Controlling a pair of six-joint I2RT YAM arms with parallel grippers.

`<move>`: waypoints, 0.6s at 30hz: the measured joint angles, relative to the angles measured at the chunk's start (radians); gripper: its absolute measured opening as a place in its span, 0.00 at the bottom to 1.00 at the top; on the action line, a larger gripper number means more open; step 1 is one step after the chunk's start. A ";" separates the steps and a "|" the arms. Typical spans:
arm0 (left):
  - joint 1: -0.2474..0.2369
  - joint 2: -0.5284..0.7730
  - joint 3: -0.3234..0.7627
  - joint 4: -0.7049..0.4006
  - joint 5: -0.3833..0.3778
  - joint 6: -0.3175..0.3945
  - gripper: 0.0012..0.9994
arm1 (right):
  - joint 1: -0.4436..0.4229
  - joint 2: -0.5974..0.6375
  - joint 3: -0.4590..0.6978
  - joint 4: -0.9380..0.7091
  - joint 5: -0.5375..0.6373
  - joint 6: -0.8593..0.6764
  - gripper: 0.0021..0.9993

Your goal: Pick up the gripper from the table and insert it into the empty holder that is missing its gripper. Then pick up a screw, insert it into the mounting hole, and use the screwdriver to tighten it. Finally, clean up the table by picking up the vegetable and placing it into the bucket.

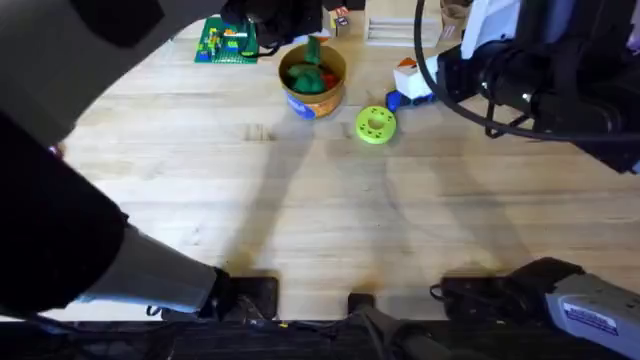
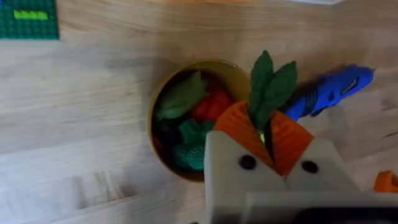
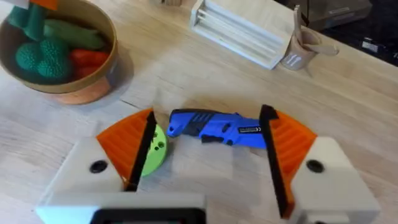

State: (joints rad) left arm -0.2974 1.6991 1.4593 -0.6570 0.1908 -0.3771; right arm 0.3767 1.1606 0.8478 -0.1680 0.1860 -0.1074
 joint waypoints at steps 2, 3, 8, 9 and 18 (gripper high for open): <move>-0.004 0.025 0.000 0.020 0.002 -0.109 0.02 | 0.000 0.000 0.000 0.000 0.000 0.000 0.99; -0.006 0.038 0.000 0.031 0.002 -0.152 0.02 | 0.000 0.000 0.000 0.000 0.000 0.000 0.99; -0.013 0.087 0.000 0.048 0.006 -0.329 0.02 | 0.000 0.000 0.000 0.000 0.000 0.000 0.99; -0.013 0.092 0.000 0.047 0.008 -0.349 0.01 | 0.000 0.000 0.000 0.000 0.000 0.000 0.99; -0.013 0.096 0.000 0.045 0.012 -0.418 0.55 | 0.000 0.000 0.000 0.000 0.000 0.000 0.99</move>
State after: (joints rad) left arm -0.3099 1.7950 1.4593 -0.6121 0.2024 -0.7956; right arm 0.3767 1.1610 0.8478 -0.1677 0.1860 -0.1078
